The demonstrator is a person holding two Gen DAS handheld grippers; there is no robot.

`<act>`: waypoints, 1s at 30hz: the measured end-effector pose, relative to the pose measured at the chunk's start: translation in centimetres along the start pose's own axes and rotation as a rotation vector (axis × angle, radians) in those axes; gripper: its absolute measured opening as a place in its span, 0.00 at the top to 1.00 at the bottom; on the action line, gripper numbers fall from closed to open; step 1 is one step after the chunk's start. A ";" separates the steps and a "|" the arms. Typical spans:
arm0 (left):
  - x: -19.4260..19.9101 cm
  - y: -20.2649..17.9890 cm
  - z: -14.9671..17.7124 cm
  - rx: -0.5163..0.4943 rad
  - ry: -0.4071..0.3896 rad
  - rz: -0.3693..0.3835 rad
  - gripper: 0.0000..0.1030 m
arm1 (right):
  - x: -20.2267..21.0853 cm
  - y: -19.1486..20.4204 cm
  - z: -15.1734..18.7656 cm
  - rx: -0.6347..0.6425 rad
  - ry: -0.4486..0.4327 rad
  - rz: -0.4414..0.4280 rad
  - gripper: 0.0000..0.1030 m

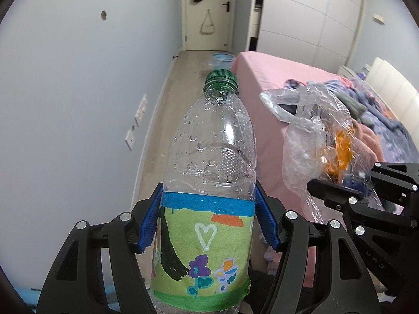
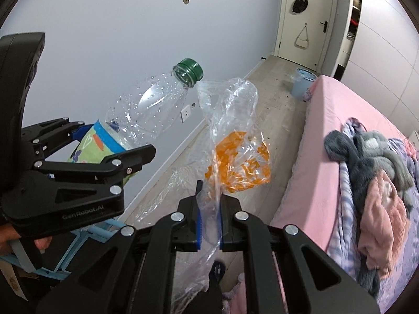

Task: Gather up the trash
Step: 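Carry the bottle in the left tool while the right tool carries the bag toward the blue bin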

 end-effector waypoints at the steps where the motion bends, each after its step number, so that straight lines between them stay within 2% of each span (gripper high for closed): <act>1: -0.5 0.1 -0.6 0.000 0.000 -0.005 0.39 | -0.9 -0.7 -1.0 0.001 -0.002 -0.006 0.90; 8: -5.9 0.3 -8.4 0.010 0.011 -0.053 0.39 | -4.2 -6.0 -7.1 -0.002 -0.019 -0.040 0.90; 13: -8.6 -0.5 -14.5 0.016 -0.019 -0.082 0.39 | -5.3 -11.1 -12.5 0.029 -0.054 -0.034 0.90; 21: -13.1 -2.0 -22.8 -0.006 -0.046 -0.058 0.39 | -7.3 -17.3 -18.2 -0.017 -0.088 -0.005 0.90; 30: -20.5 -1.7 -30.6 -0.038 -0.053 -0.015 0.39 | -12.1 -21.1 -24.7 -0.034 -0.083 0.020 0.90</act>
Point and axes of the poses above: each gripper's, at about its wrist camera, not at the fingertips, and x roughly against the way its jaws point, y to its left, z to its underside, the point moved 10 cm from there along -x, roughly the way its jaws point, and after that the axes turned 6 degrees about -z, right-handed, at the moved point
